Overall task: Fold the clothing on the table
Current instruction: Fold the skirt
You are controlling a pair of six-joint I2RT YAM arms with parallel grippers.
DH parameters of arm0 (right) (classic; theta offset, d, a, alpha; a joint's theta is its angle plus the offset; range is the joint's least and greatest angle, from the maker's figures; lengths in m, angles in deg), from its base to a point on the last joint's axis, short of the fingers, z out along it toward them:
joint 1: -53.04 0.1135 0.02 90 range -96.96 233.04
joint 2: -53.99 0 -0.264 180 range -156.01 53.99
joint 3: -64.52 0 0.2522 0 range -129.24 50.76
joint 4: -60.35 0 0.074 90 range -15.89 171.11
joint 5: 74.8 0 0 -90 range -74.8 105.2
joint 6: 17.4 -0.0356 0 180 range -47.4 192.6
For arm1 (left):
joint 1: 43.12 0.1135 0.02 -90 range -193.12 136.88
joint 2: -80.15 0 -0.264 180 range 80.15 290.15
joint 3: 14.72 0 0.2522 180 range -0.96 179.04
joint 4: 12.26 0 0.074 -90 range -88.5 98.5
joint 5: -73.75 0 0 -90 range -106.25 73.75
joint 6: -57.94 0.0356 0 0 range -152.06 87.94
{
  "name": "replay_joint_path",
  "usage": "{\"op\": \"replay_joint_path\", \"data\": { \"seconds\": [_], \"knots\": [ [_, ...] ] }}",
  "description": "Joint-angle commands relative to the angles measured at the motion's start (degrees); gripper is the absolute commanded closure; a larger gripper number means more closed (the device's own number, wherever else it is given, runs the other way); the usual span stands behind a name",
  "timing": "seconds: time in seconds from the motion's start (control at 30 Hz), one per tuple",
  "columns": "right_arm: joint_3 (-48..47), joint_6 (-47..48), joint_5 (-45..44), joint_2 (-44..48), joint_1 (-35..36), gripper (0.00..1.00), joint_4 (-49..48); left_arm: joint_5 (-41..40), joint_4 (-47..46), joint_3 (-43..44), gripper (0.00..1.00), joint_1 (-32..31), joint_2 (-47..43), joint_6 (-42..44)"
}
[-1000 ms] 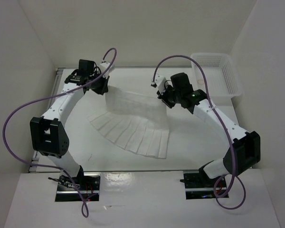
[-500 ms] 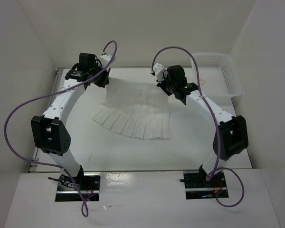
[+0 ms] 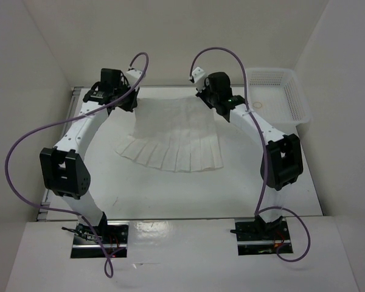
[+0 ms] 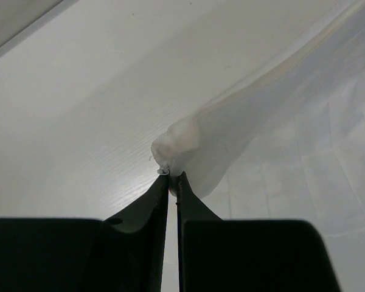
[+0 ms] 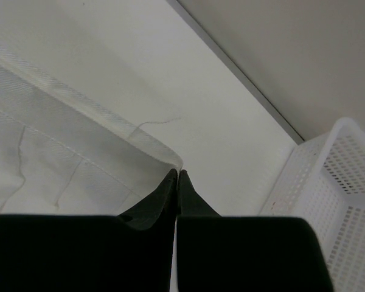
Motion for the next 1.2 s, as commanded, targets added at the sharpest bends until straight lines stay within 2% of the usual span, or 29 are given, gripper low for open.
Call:
{"op": "replay_joint_path", "data": {
  "seconds": [0.0,0.23,0.33,0.6,0.7,0.87,1.0,1.17],
  "knots": [
    [-4.5,0.9,-8.5,-0.3,-1.8,1.0,-3.5,-7.0,-0.4,5.5,0.89,2.0,0.2,-1.0],
    [-7.0,0.9,-9.0,-1.9,-1.0,1.0,-3.1,-10.7,-0.4,10.0,0.89,2.0,4.0,-2.8],
    [-4.2,0.9,-7.0,1.0,0.2,1.0,-0.8,-10.7,-0.4,9.5,0.89,2.0,3.4,-1.6],
    [9.9,2.6,-3.3,10.6,2.3,1.0,2.5,-11.9,-4.5,-2.7,0.89,3.7,-0.6,0.9],
    [13.6,3.6,-2.6,12.0,2.8,1.0,4.0,-9.5,-4.5,-7.5,0.89,4.2,-1.9,2.4],
    [18.4,3.6,-1.3,13.3,3.9,1.0,6.5,-10.0,-7.5,-16.2,0.89,4.7,-3.0,4.3],
    [20.5,3.6,-0.6,13.3,5.1,1.0,8.4,-9.8,-8.6,-18.7,0.89,6.8,-3.0,4.8],
    [21.0,3.6,-1.2,13.3,6.4,1.0,10.2,-8.8,-5.8,-16.8,0.91,7.3,-3.0,4.8]
  ]
}}
